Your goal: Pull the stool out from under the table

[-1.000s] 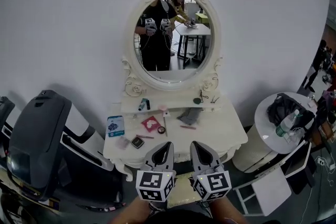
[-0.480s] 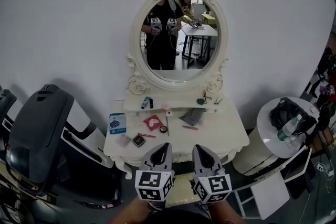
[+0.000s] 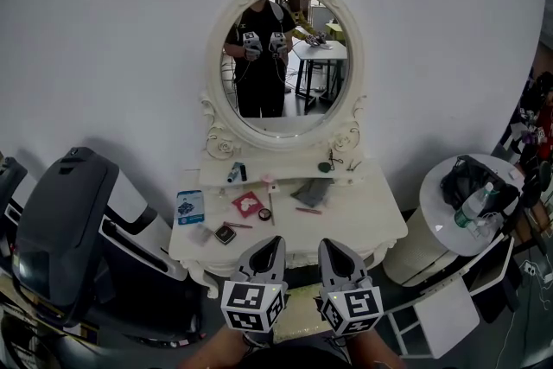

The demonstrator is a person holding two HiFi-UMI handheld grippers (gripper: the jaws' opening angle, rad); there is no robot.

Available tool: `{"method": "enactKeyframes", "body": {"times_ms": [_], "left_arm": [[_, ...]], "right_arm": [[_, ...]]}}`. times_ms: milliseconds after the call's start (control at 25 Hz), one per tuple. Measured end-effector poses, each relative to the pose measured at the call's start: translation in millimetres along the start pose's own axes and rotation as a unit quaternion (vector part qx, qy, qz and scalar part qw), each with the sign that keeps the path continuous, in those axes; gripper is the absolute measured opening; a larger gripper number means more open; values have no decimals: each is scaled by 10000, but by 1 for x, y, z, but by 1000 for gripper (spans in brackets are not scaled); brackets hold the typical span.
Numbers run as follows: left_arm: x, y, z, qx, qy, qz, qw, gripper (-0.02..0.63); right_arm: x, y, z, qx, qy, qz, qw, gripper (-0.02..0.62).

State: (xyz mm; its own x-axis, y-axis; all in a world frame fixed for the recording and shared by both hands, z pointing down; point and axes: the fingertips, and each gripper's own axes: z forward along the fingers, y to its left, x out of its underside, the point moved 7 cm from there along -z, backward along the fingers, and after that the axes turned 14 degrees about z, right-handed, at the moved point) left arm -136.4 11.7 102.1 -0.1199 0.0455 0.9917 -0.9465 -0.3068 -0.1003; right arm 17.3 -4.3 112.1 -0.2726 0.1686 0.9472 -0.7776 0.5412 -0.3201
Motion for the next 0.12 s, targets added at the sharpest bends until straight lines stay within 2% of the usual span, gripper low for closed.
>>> {"method": "enactKeyframes", "body": {"times_ms": [120], "left_arm": [[0,-8,0,30,26,45,10000,6]], "right_arm": [[3,-1,-5,-47,31,29,10000,9]]}}
